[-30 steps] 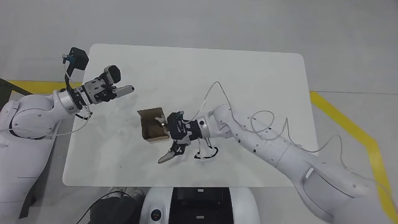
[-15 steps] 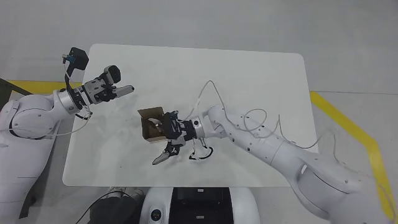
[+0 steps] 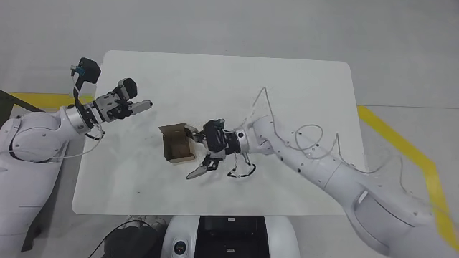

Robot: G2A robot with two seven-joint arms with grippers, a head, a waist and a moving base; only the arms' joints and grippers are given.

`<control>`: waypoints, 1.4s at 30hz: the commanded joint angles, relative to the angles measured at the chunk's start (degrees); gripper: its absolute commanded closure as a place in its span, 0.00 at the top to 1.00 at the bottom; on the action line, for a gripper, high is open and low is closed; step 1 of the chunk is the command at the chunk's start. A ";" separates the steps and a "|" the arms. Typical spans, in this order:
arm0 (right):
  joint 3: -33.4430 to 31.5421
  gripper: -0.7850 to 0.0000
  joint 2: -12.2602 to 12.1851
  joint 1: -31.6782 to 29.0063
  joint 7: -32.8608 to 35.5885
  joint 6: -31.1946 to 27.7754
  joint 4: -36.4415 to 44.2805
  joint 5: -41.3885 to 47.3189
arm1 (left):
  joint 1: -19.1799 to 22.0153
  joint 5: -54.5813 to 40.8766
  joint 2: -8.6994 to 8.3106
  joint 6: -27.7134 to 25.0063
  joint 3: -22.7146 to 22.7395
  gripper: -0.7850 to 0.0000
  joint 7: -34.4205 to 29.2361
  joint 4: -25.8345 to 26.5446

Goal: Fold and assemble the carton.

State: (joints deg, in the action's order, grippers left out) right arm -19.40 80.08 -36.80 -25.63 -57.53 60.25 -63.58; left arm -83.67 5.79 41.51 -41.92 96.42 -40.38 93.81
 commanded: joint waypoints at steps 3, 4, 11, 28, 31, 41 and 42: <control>-4.20 1.00 -2.72 -2.63 -0.43 1.06 3.21 -2.04 | -2.79 -3.34 -0.36 -4.51 2.35 1.00 -2.58 -2.46; -5.27 1.00 -3.38 -3.39 -0.50 1.33 4.02 -2.44 | -3.54 -4.14 -0.46 -6.55 2.71 1.00 -3.56 -2.78; -11.88 1.00 -7.07 -8.41 1.09 2.09 9.38 -4.39 | -7.10 -5.13 -1.42 -14.21 2.42 1.00 -7.77 -2.20; -23.32 1.00 -11.42 -17.07 5.52 4.88 18.78 -6.14 | -7.11 2.76 -3.52 -15.44 -4.39 1.00 -4.89 -3.77; -24.19 1.00 -11.66 -17.81 6.41 4.76 19.94 -6.14 | -7.71 7.35 -3.12 -15.28 -2.43 1.00 0.77 -2.13; -24.58 1.00 -11.55 -18.81 9.13 4.53 22.20 -6.23 | -14.70 38.37 -1.22 -8.98 7.74 1.00 21.16 13.84; -24.53 1.00 -11.49 -18.80 9.45 4.54 22.35 -6.14 | -15.75 40.17 -1.05 -9.03 8.65 1.00 23.04 14.69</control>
State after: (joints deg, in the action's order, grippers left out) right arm -43.98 68.54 -55.63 -16.56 -53.01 82.48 -69.80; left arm -98.11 42.52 40.28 -50.98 104.06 -19.94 107.29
